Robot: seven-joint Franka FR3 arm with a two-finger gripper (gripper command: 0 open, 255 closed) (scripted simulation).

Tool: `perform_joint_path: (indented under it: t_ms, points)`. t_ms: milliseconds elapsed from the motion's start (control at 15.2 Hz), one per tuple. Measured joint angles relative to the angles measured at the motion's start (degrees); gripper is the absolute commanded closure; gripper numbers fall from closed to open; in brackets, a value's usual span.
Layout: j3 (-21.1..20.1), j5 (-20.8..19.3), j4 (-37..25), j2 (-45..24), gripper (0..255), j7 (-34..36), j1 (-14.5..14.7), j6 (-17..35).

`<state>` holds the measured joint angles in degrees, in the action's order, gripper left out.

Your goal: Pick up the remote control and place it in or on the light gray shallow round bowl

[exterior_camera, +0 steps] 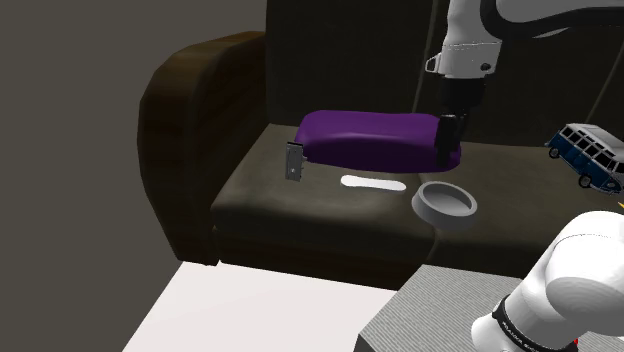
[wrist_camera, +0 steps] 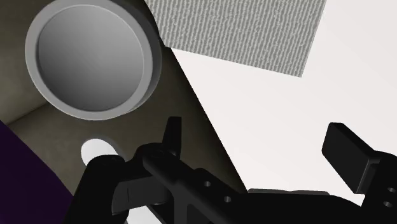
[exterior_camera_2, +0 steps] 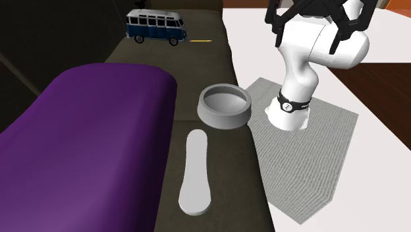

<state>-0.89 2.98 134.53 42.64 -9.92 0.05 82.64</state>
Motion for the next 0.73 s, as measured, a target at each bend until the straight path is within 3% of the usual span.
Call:
perform_joint_path:
  t_ms: [264, 726]
  points:
    - [1.4, -1.2, 2.0, -1.5, 0, -3.2, 0.2, 4.0]
    - [5.9, -4.4, 5.4, -10.0, 0, -13.9, 0.8, 18.3]
